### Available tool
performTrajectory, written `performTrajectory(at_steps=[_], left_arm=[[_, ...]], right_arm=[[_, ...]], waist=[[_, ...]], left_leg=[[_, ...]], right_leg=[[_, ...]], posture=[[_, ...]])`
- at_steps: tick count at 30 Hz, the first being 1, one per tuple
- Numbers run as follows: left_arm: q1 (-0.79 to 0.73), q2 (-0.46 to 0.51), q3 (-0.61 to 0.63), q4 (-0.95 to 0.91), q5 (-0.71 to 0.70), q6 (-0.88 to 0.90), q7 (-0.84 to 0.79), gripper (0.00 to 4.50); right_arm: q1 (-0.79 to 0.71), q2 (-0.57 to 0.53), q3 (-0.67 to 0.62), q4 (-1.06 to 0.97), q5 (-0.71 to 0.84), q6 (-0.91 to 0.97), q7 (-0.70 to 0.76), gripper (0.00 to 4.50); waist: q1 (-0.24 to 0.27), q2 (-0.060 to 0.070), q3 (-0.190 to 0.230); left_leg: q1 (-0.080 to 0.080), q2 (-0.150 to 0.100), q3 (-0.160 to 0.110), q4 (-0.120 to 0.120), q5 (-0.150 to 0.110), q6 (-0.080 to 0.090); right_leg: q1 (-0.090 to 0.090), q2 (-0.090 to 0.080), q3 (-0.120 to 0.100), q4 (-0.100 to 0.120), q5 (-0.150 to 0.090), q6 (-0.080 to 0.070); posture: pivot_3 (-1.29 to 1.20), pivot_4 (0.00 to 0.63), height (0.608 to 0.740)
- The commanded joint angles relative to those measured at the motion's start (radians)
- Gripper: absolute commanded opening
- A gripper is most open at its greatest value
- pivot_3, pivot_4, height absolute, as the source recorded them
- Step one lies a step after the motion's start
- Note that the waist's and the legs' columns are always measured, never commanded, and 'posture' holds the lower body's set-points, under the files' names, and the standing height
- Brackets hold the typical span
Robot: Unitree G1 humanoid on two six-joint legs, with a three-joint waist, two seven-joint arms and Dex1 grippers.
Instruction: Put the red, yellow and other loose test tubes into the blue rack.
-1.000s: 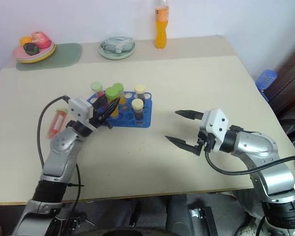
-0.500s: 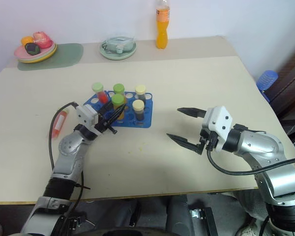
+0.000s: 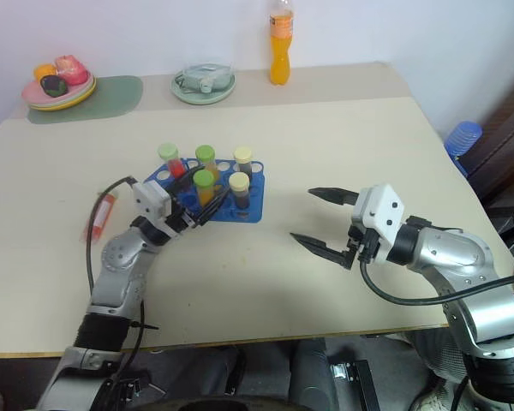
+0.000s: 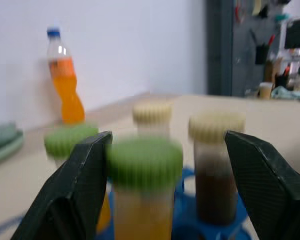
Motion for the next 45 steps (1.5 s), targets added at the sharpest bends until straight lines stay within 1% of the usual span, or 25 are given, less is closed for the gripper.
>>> performTrajectory(at_steps=[1,3,4,7,9,12,14,15,16,18,20,22,24,26,29,32,38,41,43,45], left_arm=[[-0.004,0.023,0.045,-0.096,-0.043,0.002,0.000,3.79],[-0.013,0.037,0.065,-0.123,-0.056,0.020,0.012,3.79],[-0.025,0.041,0.091,-0.142,-0.091,0.059,0.036,3.79],[-0.063,0.072,0.186,-0.183,-0.223,0.233,0.126,3.79],[-0.083,0.115,0.250,-0.184,-0.311,0.390,0.196,3.79],[-0.107,0.173,0.363,-0.192,-0.384,0.503,0.297,3.79],[-0.102,0.273,0.359,-0.189,-0.286,0.679,0.423,3.79],[-0.105,0.322,0.370,-0.183,-0.296,0.816,0.481,3.79],[-0.110,0.352,0.379,-0.181,-0.312,0.911,0.519,3.79],[-0.119,0.395,0.424,-0.200,-0.384,1.043,0.546,3.79],[-0.132,0.511,0.401,-0.182,-0.390,1.226,0.514,3.79],[-0.183,0.628,0.345,-0.121,-0.383,1.490,0.513,3.79],[-0.227,0.680,0.324,-0.075,-0.378,1.597,0.493,3.79],[-0.289,0.702,0.295,-0.003,-0.346,1.683,0.491,3.79],[-0.348,0.710,0.242,0.083,-0.291,1.718,0.481,3.79],[-0.397,0.690,0.196,0.166,-0.239,1.707,0.472,3.79],[-0.516,0.600,0.116,0.336,-0.126,1.645,0.473,3.79],[-0.565,0.563,0.080,0.411,-0.085,1.642,0.458,3.79],[-0.596,0.535,0.057,0.462,-0.065,1.644,0.443,3.26],[-0.607,0.525,0.027,0.480,-0.044,1.639,0.424,2.49]], right_arm=[[-0.016,0.009,0.003,-0.003,0.004,-0.022,0.005,4.17],[-0.023,0.012,0.013,0.008,0.002,-0.027,0.009,4.17],[-0.031,0.014,0.021,0.017,0.001,-0.031,0.012,4.17],[-0.050,0.022,0.038,0.039,-0.001,-0.040,0.017,4.17],[-0.055,0.026,0.048,0.051,-0.006,-0.048,0.024,4.17],[-0.067,0.036,0.063,0.076,-0.013,-0.064,0.035,4.17],[-0.074,0.041,0.073,0.093,-0.020,-0.078,0.046,4.17],[-0.079,0.046,0.078,0.104,-0.024,-0.086,0.050,4.17],[-0.083,0.049,0.082,0.112,-0.026,-0.092,0.053,4.17],[-0.090,0.057,0.092,0.127,-0.034,-0.105,0.059,4.17],[-0.098,0.067,0.104,0.146,-0.040,-0.120,0.068,4.17],[-0.102,0.077,0.115,0.160,-0.049,-0.133,0.073,4.17],[-0.100,0.084,0.120,0.168,-0.054,-0.144,0.078,4.17],[-0.097,0.088,0.122,0.175,-0.057,-0.153,0.082,4.17],[-0.085,0.091,0.123,0.174,-0.058,-0.164,0.082,4.17],[-0.067,0.093,0.118,0.167,-0.060,-0.174,0.080,4.17],[-0.020,0.085,0.096,0.142,-0.061,-0.182,0.066,4.17],[0.005,0.084,0.088,0.115,-0.058,-0.173,0.051,4.17],[0.019,0.081,0.084,0.094,-0.053,-0.160,0.042,4.17],[0.030,0.077,0.081,0.076,-0.050,-0.152,0.037,4.17]], waist=[[0.000,0.000,0.000],[0.000,0.000,0.000],[0.000,0.000,0.000],[0.000,-0.001,0.000],[-0.001,0.000,0.000],[-0.003,0.000,0.000],[-0.002,-0.001,0.001],[-0.002,-0.001,0.001],[-0.002,-0.001,0.001],[-0.002,-0.001,0.001],[-0.002,-0.002,0.001],[-0.001,-0.002,0.002],[-0.003,-0.002,0.002],[-0.003,-0.001,0.002],[-0.004,-0.001,0.002],[-0.004,-0.001,0.002],[-0.001,-0.001,0.001],[-0.003,-0.001,0.001],[-0.004,-0.001,0.001],[-0.006,-0.001,0.001]], left_leg=[[0.000,0.000,0.000,0.000,0.000,0.000],[0.000,0.000,0.000,0.000,0.000,0.000],[0.000,0.000,0.000,0.000,0.000,0.000],[0.000,0.000,0.000,0.000,0.000,0.000],[0.000,0.001,0.000,0.000,0.000,0.000],[0.000,0.001,0.000,0.000,0.000,-0.001],[0.000,0.001,0.000,0.000,0.000,-0.001],[0.000,0.001,0.000,0.000,0.000,-0.001],[0.000,0.001,0.000,0.000,0.000,-0.001],[0.000,0.001,0.000,0.000,-0.001,-0.001],[0.000,0.001,0.000,0.000,-0.001,-0.001],[0.000,0.002,-0.001,0.000,-0.001,-0.002],[0.000,0.002,-0.001,0.000,-0.001,-0.002],[0.001,0.002,-0.001,-0.001,-0.001,-0.003],[0.001,0.003,-0.001,-0.001,-0.001,-0.003],[0.000,0.003,-0.001,-0.001,-0.001,-0.004],[0.000,0.003,-0.001,0.000,-0.001,-0.004],[0.000,0.003,-0.001,0.000,-0.001,-0.004],[0.000,0.003,-0.001,0.000,-0.001,-0.004],[0.000,0.003,0.000,0.000,-0.001,-0.004]], right_leg=[[0.000,0.000,0.000,0.000,0.000,0.000],[0.000,0.000,0.000,0.000,0.000,0.000],[0.000,0.000,0.000,0.000,0.000,0.000],[0.000,0.000,0.000,0.000,0.000,0.000],[0.000,0.001,0.000,0.001,0.000,0.000],[-0.001,0.002,0.000,0.001,0.000,0.000],[-0.001,0.002,0.000,0.001,0.000,0.000],[-0.001,0.002,0.000,0.001,0.000,0.000],[-0.001,0.002,0.000,0.001,0.000,0.000],[-0.001,0.002,0.001,0.002,0.000,0.000],[-0.002,0.003,0.001,0.002,0.000,0.000],[-0.002,0.004,0.000,0.002,0.000,0.000],[-0.002,0.004,0.000,0.003,0.000,0.000],[-0.002,0.004,0.000,0.003,0.000,0.000],[-0.003,0.005,0.000,0.003,0.000,-0.001],[-0.003,0.005,0.000,0.003,0.000,-0.001],[-0.003,0.005,0.000,0.003,0.000,-0.001],[-0.003,0.005,0.000,0.003,0.001,-0.001],[-0.003,0.005,0.000,0.003,0.001,-0.001],[-0.003,0.005,0.000,0.003,0.001,-0.001]], posture=[[0.00,0.150,0.740],[0.00,0.150,0.740],[0.00,0.150,0.740],[0.00,0.150,0.740],[0.00,0.150,0.740],[0.00,0.150,0.740],[0.00,0.150,0.740],[0.00,0.150,0.740],[0.00,0.150,0.740],[0.00,0.150,0.740],[0.00,0.150,0.740],[0.00,0.150,0.740],[0.00,0.150,0.740],[0.00,0.150,0.740],[0.00,0.150,0.740],[0.00,0.150,0.740],[0.00,0.150,0.740],[0.00,0.150,0.740],[0.00,0.150,0.740],[0.00,0.150,0.740]])
